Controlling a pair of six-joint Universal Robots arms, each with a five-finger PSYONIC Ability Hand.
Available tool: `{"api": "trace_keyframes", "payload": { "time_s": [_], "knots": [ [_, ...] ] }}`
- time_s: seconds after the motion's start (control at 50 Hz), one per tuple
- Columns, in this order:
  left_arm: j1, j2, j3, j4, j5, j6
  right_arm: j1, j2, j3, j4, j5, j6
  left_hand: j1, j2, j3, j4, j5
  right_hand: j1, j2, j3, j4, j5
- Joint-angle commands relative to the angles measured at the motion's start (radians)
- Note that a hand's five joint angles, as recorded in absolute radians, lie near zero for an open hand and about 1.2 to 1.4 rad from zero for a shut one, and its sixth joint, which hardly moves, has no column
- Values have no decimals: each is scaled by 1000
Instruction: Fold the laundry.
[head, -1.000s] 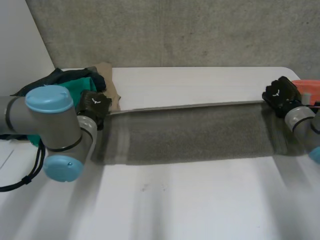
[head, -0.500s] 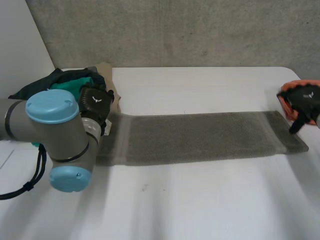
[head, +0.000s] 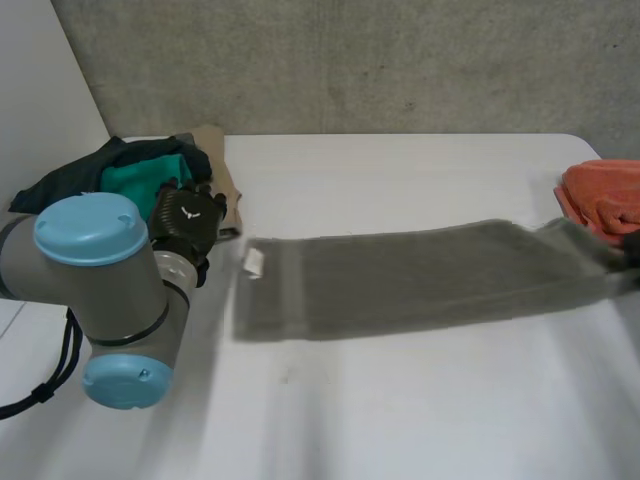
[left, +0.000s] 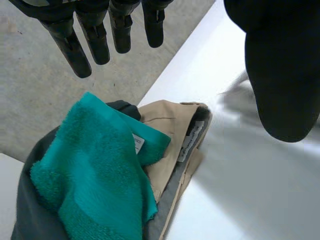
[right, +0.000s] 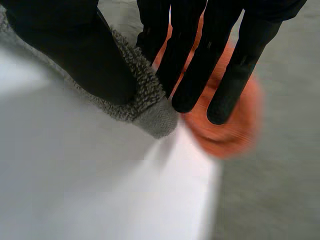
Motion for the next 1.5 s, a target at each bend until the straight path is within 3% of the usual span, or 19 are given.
{"api": "trace_keyframes", "payload": {
  "time_s": [0.02, 0.12, 0.18, 0.28, 0.46, 0.6, 0.68, 0.7, 0.74, 0.76, 0.8, 0.9, 1.0, 1.14, 1.18, 1.2, 1.26, 1.42, 1.5],
  "knots": [
    [2, 75, -28, 0, 1, 0, -89, -183, 57, -115, 106, -118, -16, -31, -37, -29, -50, 293, 214, 207, 200, 231],
    [9, 115, -57, 1, 9, 2, -91, -188, 53, -115, 115, -184, -16, -31, -37, -29, -50, 293, 214, 207, 200, 231],
    [13, 129, -76, -1, 21, 0, -25, -211, 70, -117, 92, -181, -16, -31, -37, -29, -50, 293, 214, 207, 200, 231],
    [19, 146, -97, 1, 21, -2, 239, -268, 90, -163, 45, -141, -16, -31, -37, -29, -50, 293, 214, 207, 200, 231],
    [4, 166, -110, 1, 20, -3, 660, -256, 223, -386, -196, -140, -16, -31, -37, -29, -50, 293, 214, 207, 200, 231],
    [-40, 156, -96, 1, 20, -31, 846, -122, 251, -404, -235, -141, -16, -31, -37, -29, -50, 293, 214, 207, 200, 231],
    [-59, 147, -79, 2, 21, -52, 853, -91, 261, -385, -224, -140, -16, -31, -37, -29, -50, 293, 214, 207, 200, 231],
    [-65, 143, -73, 2, 21, -57, 848, -94, 264, -379, -219, -138, -16, -31, -37, -29, -50, 190, 110, 104, 97, 127],
    [-89, 118, -52, 4, 23, -69, 842, -102, 272, -367, -215, -126, -16, -31, -37, -29, -50, -363, -443, -449, -456, -426],
    [-102, 110, -42, 4, 23, -72, 839, -119, 284, -355, -204, -112, -16, -31, -37, -29, -50, -796, -876, -882, -889, -859],
    [-126, 97, -25, 4, 23, -80, 815, -168, 291, -335, -177, -72, -16, -31, -37, -29, -50, -928, -1008, -1014, -1021, -991],
    [-185, 64, 34, 10, 24, -124, 611, -327, 306, -215, -87, 183, -16, -31, -37, -29, -50, -928, -1008, -1014, -1021, -991],
    [-232, 29, 73, 36, 26, -153, 497, -338, 329, -91, -86, 321, -16, -31, -37, -29, -50, -928, -1008, -1014, -1021, -991],
    [-275, -11, 96, 51, 27, -152, 354, -303, 399, -45, -66, 154, -16, -31, -37, -29, -50, -907, -987, -993, -1000, -970],
    [-277, -17, 94, 51, 27, -152, 328, -279, 400, -40, -57, 94, -16, -31, -37, -29, -50, -664, -744, -750, -757, -727],
    [-277, -18, 93, 50, 27, -152, 316, -262, 400, -29, -46, 42, -16, -31, -37, -29, -50, -340, -420, -426, -433, -403],
    [-278, -18, 84, 50, 27, -153, 310, -249, 389, -9, -20, 2, -16, -31, -37, -29, -50, 275, 195, 189, 182, 212],
    [-268, 9, 47, 43, 27, -150, 369, -334, 364, -124, 58, 18, -16, -31, -37, -29, -50, 293, 214, 207, 200, 231],
    [-254, 52, 28, 40, 24, -156, 542, -420, 347, -179, 58, 20, -16, -31, -37, -29, -50, 293, 214, 207, 200, 231]
  ]
}}
